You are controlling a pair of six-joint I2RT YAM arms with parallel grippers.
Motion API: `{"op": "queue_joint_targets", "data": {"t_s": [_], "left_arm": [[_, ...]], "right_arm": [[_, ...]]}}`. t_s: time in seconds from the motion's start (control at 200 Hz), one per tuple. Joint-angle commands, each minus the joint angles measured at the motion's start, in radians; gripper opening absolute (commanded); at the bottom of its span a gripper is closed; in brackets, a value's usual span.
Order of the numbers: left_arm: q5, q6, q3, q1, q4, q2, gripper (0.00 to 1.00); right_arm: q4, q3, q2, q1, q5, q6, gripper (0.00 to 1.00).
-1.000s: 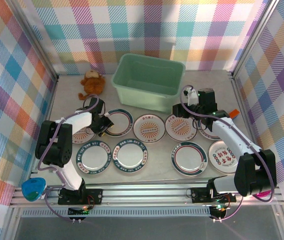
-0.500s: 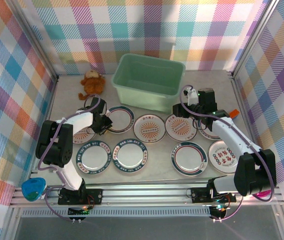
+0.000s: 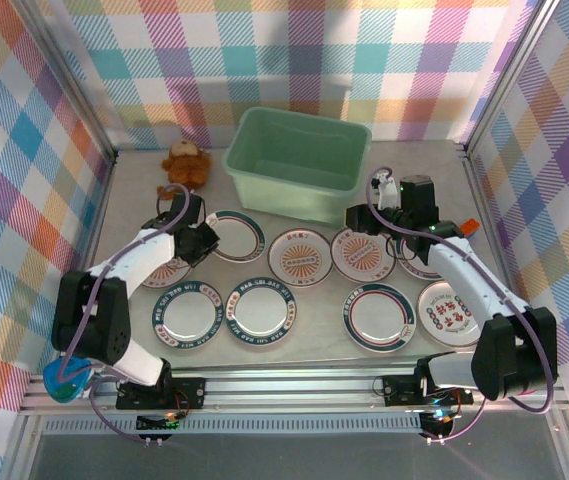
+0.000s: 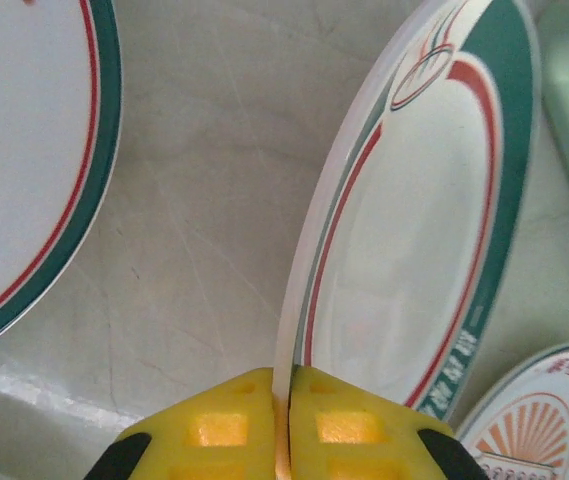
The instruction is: Place the plates into the plastic bin on the countertop
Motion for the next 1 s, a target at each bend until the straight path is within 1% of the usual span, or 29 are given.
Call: {"op": "queue_joint_targets", "data": {"t_s": [0.0,0.165,0.255,0.395,0.63,0.79,0.995], "left_arm": [[-0.065,0.013,-0.002,-0.006,-0.062,-0.080,0.00],[-0.109,0.046,0.040,-0.006,-0.112,-0.179,0.00],[-0.151,0.076,0.079,-0.006,-0.166,-0.223,0.00],[-0.197,0.124,0.134,-0.005,-0.227,-0.294,0.00],[-0.203,0.186,0.225,-0.002,-0.254,-0.381,0.00],[-0.167,0.213,0.308,-0.002,-0.258,-0.410,0.00],[-0.028,0.224,0.417,-0.002,-0.225,-0.386,0.00]], "right_arm": [[0.000,0.038,-0.014,0.007,-0.088,0.075,0.49],[0.002,0.087,0.024,0.011,-0.176,0.138,0.48],[-0.006,0.130,0.046,0.016,-0.242,0.156,0.48],[-0.030,0.206,0.083,0.019,-0.311,0.174,0.48],[-0.021,0.342,0.169,0.032,-0.448,0.227,0.48],[-0.015,0.449,0.238,0.045,-0.504,0.260,0.48],[-0.037,0.583,0.345,0.066,-0.572,0.264,0.50]]}}
